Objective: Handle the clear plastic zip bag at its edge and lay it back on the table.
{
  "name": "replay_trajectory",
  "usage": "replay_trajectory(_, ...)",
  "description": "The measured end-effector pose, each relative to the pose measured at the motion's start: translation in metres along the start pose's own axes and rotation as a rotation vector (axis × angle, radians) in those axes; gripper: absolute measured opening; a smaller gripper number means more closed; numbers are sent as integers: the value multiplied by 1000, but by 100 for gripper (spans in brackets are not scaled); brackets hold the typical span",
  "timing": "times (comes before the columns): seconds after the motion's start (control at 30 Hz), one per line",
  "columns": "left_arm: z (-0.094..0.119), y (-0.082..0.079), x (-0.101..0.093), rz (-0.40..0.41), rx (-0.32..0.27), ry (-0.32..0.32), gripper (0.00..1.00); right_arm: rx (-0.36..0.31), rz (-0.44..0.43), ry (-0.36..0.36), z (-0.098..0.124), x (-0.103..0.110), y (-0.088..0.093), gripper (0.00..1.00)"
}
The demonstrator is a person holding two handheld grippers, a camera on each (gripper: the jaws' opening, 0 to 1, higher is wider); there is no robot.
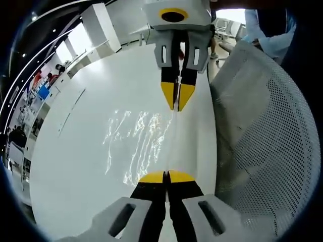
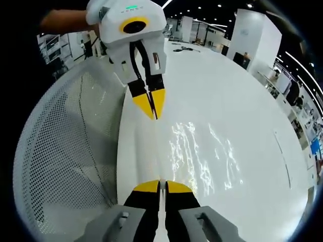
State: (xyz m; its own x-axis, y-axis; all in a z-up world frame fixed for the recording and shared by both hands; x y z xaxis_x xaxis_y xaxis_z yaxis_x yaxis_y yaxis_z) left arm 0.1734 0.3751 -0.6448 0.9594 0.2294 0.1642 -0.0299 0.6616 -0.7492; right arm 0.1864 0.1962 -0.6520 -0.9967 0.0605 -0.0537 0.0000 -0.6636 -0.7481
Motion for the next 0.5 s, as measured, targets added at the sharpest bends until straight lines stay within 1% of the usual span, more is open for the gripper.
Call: replay_trajectory(0.5,1,-2,-3,4,5,3,0,7,-1,6,4,0,5,0)
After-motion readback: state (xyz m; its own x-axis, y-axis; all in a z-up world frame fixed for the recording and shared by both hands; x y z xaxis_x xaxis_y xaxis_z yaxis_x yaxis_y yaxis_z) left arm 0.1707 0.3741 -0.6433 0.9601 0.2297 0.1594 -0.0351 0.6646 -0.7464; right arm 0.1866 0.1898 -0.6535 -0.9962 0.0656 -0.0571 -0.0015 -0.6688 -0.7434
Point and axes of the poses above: the point that each gripper's makers call its tool centre point, and the gripper's own axes: z roughly backward along the fingers, x roughly to its left, y roughly out of its underside, the point moved 9 cm from there along z, roughly backward along the fingers, and after that the axes turned 15 degrees about -x, right-handed, at the moved point
